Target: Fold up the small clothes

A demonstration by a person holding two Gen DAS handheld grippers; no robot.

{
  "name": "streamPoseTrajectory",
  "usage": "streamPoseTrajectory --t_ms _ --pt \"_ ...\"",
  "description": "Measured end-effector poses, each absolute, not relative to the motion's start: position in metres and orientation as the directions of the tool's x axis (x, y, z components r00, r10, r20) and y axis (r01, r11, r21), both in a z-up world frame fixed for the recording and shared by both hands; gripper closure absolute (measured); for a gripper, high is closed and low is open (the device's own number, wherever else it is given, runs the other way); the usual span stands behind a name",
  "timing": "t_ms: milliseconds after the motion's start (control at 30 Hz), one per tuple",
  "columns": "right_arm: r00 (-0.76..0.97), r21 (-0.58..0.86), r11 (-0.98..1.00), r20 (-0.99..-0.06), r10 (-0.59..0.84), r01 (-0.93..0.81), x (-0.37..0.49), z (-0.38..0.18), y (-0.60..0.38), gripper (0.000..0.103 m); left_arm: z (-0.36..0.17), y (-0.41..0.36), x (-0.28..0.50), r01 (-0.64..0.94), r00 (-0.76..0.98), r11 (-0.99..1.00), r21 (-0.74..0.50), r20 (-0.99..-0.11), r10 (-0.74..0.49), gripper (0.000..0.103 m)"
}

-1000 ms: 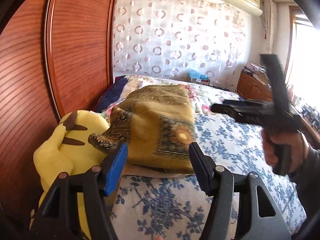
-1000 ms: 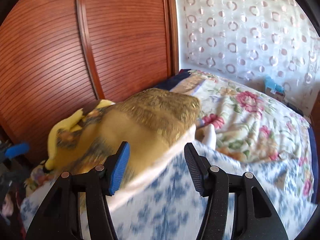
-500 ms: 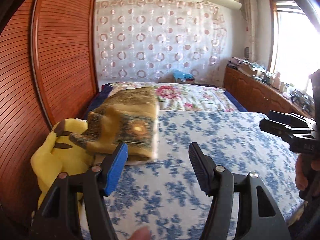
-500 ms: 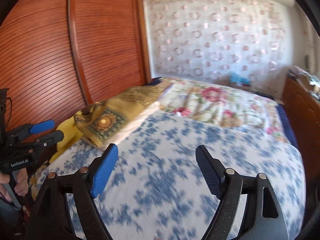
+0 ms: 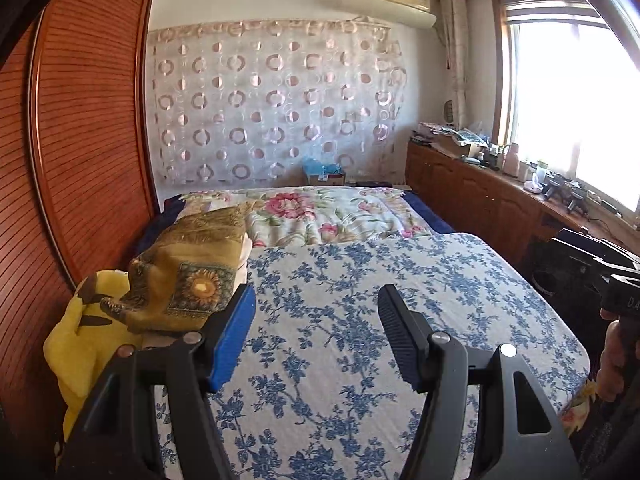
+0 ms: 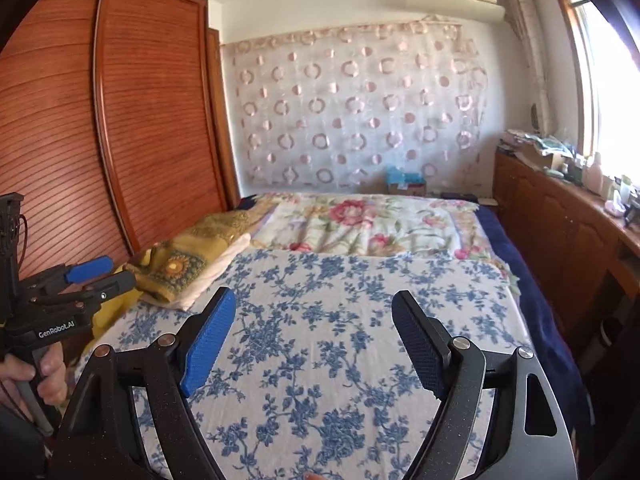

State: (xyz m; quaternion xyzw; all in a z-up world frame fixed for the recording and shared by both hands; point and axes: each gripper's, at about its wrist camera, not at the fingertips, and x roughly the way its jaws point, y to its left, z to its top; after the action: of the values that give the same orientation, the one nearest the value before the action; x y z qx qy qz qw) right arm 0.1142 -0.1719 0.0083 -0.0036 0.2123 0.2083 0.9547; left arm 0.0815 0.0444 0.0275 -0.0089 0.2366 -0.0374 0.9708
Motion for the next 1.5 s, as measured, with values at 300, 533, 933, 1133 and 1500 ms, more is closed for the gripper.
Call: streamPoseTrajectory --t_ms 300,533,933,1133,1500 --pt "0.875 0.071 0.938 -0.343 0.341 -0.338 0.090 0.025 -0.192 0.021 0.058 0.029 0.068 0.077 0.908 0.996 -0.033 -0.410 -0.084 0.040" --pt "0.900 0.072 0.949 -0.300 0.315 -0.308 0.081 0.040 -0.202 0.020 0.077 0.027 0.054 0.070 0.929 0.997 -0.024 -0.363 -0.074 0.040" --pt "0.910 0.067 0.953 -0.284 0.303 -0.296 0.071 0.041 -0.210 0.020 0.073 0.029 0.050 0.057 0.928 0.998 -0.013 -0.368 -0.058 0.039" --pt "0.909 0.069 0.953 -0.285 0.303 -0.296 0.070 0.041 -0.211 0.020 0.072 0.031 0.050 0.056 0.928 0.998 -0.015 -0.368 -0.057 0.039" --pt "0.911 0.065 0.955 -0.288 0.297 -0.291 0.071 0.041 -0.211 0.020 0.072 0.033 0.050 0.056 0.928 0.998 -0.014 -0.368 -0.057 0.039"
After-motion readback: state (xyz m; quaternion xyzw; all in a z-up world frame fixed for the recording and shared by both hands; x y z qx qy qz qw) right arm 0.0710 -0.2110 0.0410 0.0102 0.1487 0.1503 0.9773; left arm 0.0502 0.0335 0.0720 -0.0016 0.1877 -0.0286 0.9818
